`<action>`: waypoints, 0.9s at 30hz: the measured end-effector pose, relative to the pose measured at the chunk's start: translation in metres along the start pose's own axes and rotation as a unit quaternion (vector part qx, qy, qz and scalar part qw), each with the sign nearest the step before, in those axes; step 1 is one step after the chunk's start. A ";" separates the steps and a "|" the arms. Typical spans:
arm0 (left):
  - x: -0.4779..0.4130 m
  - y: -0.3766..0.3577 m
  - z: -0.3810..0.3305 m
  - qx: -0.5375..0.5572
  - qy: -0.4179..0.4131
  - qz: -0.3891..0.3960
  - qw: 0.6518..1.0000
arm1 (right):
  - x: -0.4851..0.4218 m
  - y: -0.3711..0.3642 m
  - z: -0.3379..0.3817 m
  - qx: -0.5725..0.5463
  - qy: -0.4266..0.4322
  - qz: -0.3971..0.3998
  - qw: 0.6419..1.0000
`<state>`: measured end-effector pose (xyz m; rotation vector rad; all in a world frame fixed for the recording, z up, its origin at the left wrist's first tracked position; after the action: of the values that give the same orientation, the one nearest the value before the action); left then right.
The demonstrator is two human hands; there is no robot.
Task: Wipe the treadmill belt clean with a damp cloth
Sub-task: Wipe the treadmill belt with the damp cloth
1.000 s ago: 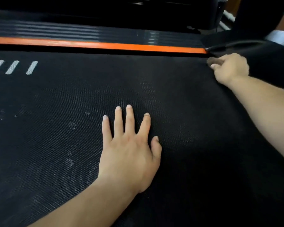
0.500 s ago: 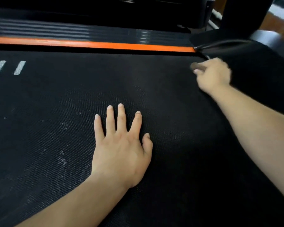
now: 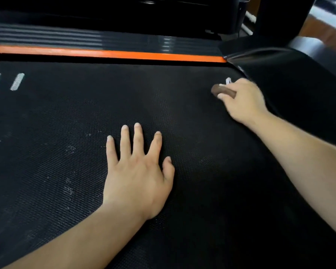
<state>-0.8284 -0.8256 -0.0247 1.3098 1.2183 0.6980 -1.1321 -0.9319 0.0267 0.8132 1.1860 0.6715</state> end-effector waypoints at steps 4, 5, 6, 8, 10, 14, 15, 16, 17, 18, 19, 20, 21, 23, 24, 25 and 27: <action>-0.001 0.000 0.000 0.006 0.001 0.004 1.000 | -0.021 0.017 -0.048 0.082 -0.131 -0.037 0.987; 0.000 0.000 0.000 0.004 0.002 0.007 1.000 | -0.016 0.015 -0.042 0.082 -0.115 -0.033 0.989; 0.001 0.000 0.000 0.002 0.003 0.012 1.000 | -0.009 0.014 -0.031 0.067 -0.077 -0.027 0.994; 0.001 0.001 0.001 -0.003 0.006 0.018 1.000 | 0.016 0.015 -0.014 0.004 0.002 -0.011 1.000; 0.000 0.001 0.000 0.000 0.008 0.015 1.000 | 0.016 0.023 -0.028 0.030 0.006 -0.009 0.999; 0.000 0.001 0.000 0.003 0.009 0.016 1.000 | 0.001 0.030 -0.059 0.073 -0.146 -0.044 0.986; 0.001 0.000 0.001 0.001 0.010 0.018 1.000 | 0.009 0.028 -0.047 0.056 -0.124 -0.046 0.990; 0.001 -0.001 0.001 -0.002 0.009 0.021 1.000 | 0.019 0.026 -0.032 0.022 -0.081 -0.042 0.996; 0.001 -0.001 0.001 -0.005 0.008 0.024 1.000 | 0.033 0.025 -0.020 -0.021 -0.044 -0.031 0.998; 0.001 -0.001 0.001 -0.006 0.009 0.023 1.000 | 0.048 0.027 -0.011 -0.061 -0.019 -0.012 0.998; 0.001 -0.001 0.001 -0.005 0.010 0.022 1.000 | 0.055 0.030 -0.010 -0.072 -0.007 0.003 0.997; 0.001 0.000 0.001 -0.002 0.010 0.021 1.000 | 0.053 0.033 -0.016 -0.052 -0.005 0.002 0.999; 0.000 -0.001 0.001 -0.001 0.011 0.022 1.000 | 0.042 0.034 -0.027 -0.018 -0.019 -0.012 1.000; 0.001 -0.001 0.001 -0.002 0.012 0.025 1.000 | 0.027 0.040 -0.050 0.044 -0.096 -0.036 0.994; 0.000 -0.001 0.001 -0.002 0.011 0.023 1.000 | 0.026 0.042 -0.056 0.060 -0.129 -0.045 0.989; 0.000 0.000 0.001 -0.002 0.011 0.022 1.000 | 0.030 0.042 -0.053 0.060 -0.134 -0.045 0.988; 0.000 -0.002 0.001 -0.003 0.010 0.024 1.000 | 0.046 0.039 -0.034 0.013 -0.081 -0.031 0.996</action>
<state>-0.8273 -0.8261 -0.0265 1.3335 1.2042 0.7499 -1.1543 -0.8669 0.0291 0.8334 1.0719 0.5292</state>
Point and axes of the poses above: each hand's wrist, its own x-axis away from the middle knuckle, its own y-axis out of the back of the hand, z = x × y, the point moved 9 cm from there along -x, towards the middle knuckle, and after that the axes turned 15 degrees about -z, right-handed, at the moved point
